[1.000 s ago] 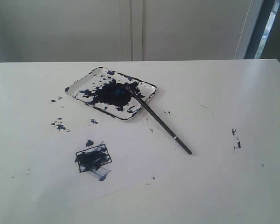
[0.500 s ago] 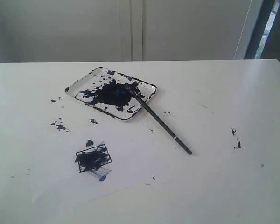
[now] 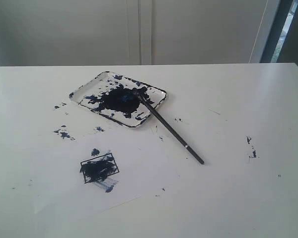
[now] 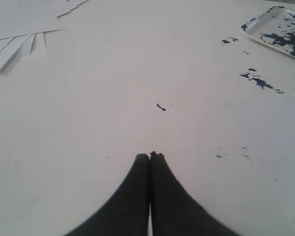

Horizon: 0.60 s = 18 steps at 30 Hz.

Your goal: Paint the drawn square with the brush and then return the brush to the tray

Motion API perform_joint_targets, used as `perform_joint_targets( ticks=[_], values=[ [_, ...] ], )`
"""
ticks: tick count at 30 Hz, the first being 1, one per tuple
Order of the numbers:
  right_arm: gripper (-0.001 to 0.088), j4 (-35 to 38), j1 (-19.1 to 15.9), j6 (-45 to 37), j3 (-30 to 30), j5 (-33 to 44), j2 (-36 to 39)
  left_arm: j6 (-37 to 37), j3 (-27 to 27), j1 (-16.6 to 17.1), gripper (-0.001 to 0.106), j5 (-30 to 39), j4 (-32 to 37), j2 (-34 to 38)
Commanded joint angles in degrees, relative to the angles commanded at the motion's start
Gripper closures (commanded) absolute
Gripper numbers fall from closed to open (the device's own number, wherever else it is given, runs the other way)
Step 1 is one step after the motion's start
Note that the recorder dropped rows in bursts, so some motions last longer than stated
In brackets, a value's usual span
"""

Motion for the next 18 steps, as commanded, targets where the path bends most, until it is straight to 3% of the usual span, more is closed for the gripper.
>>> perform_joint_targets(
  ticks=[3,7,11,18],
  values=[
    [0.0868,0.0,0.0,0.0,0.0,0.0,0.0,5.51,0.0,1.72,0.105,-0.16,0.0,0.0],
    [0.0868,0.0,0.0,0.0,0.0,0.0,0.0,12.49,0.0,0.26,0.105,-0.16,0.0,0.0],
    [0.0868,0.0,0.0,0.0,0.0,0.1,0.0,8.98,0.0,-1.89,0.105,-0.16,-0.47,0.0],
    [0.0868,0.0,0.0,0.0,0.0,0.1,0.0,7.8,0.0,-1.67,0.105,-0.29,-0.51,0.0]
  ],
)
